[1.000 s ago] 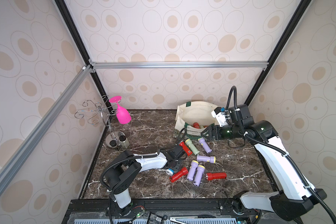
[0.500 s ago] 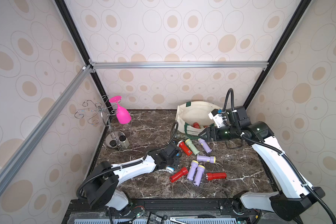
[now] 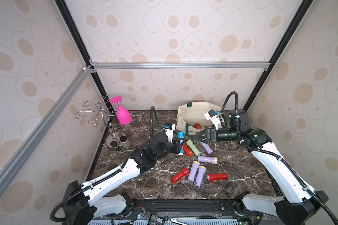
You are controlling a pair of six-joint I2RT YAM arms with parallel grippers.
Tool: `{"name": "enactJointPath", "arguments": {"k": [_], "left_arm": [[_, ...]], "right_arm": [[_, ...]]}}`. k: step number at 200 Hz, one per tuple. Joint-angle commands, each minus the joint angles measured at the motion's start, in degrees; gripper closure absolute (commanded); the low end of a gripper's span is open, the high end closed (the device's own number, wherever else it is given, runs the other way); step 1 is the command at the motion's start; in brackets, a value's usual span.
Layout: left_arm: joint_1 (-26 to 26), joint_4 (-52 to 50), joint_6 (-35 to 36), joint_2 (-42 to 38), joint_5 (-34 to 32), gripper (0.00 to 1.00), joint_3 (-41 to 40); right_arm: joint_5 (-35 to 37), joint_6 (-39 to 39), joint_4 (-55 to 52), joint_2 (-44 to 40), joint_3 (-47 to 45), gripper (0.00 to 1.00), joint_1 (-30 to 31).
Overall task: Put the flashlights into the tote bags
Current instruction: Pick up the flashlight from the center of the board.
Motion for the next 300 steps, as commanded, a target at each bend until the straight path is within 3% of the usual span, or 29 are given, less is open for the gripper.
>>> {"name": "enactJointPath", "arguments": {"k": [1,75,141,175,216,271,300], "left_arm": [[0.32,9.14,-2.9,0.74,4.28,0.82,5.47],[0.31,19.7,-7.53,4.7,10.1,0.82,9.89],[0.3,26.81,-11.68,6.71,11.46,0.84,9.02],[0.32,30.21,-13.93,8.47,12.46,0.84,9.43],[0.3,32.11,-15.15,9.05,12.54,0.85,8.37],[0.32,34.96,-16.76,10.29,12.62,0.86,8.47],[0.25,34.76,-16.52,10.27,12.54,0.87,8.48]], "right_arm": [[-6.27,-0.6,5.91,-0.93,-1.67,0.04,0.33],[-6.79,4.58,15.45,-0.77,-5.81,0.04,0.32],[-11.18,4.67,17.74,-0.54,-6.14,0.2,0.36],[-10.99,3.34,16.34,-0.81,-6.33,0.22,0.36],[-11.03,5.1,19.31,-0.08,-6.17,0.33,0.36],[-11.62,4.49,18.56,0.38,-5.84,0.25,0.61],[-11.52,4.37,18.55,0.58,-5.75,0.33,0.6]]}}
